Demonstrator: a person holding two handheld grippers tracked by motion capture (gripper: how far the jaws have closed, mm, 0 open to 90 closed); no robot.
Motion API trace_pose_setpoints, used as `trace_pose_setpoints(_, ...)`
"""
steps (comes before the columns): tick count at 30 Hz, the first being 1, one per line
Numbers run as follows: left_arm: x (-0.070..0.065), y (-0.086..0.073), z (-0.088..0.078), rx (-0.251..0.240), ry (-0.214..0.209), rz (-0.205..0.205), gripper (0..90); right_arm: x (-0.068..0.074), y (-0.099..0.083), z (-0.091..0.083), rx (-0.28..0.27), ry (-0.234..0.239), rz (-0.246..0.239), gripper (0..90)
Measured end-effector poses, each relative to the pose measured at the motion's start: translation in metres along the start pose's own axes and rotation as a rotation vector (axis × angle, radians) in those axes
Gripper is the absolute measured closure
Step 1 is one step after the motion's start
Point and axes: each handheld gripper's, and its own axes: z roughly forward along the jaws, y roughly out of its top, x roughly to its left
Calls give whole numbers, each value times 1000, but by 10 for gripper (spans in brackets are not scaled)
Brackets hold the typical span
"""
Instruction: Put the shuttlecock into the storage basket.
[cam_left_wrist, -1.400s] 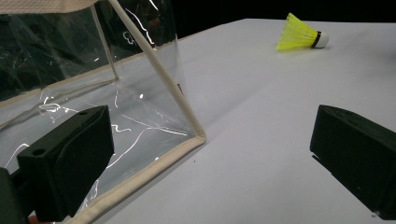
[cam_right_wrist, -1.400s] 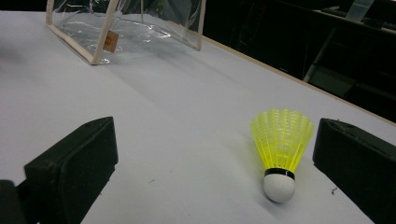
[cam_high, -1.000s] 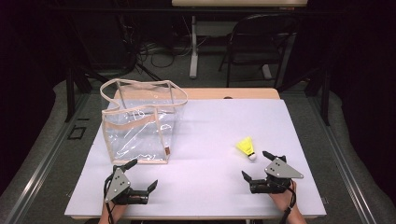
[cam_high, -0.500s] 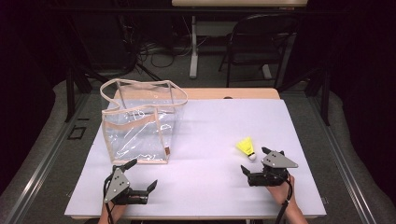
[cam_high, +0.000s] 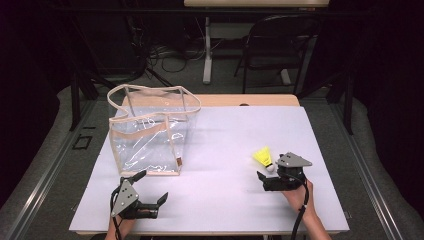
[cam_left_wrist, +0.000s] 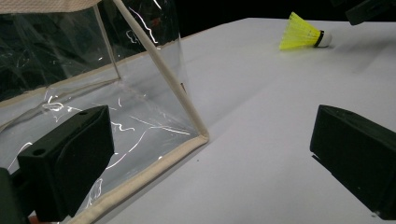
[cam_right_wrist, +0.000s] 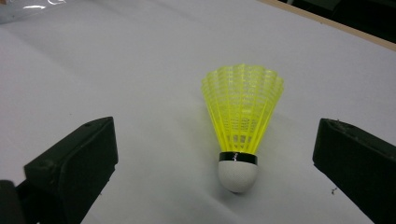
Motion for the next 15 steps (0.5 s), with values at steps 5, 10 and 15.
trace_pose_setpoints(5, 0, 0, 0, 0, 1, 1, 0, -3, 5, 5, 32, 9, 4, 0)
trace_pose_setpoints(10, 1, 0, 0, -1, 4, 3, 0, -5, 6, 10, 68, 16, 18, 0)
trace_pose_setpoints(15, 1, 0, -1, -1, 6, 3, 0, -6, 9, 13, 104, 17, 32, 0)
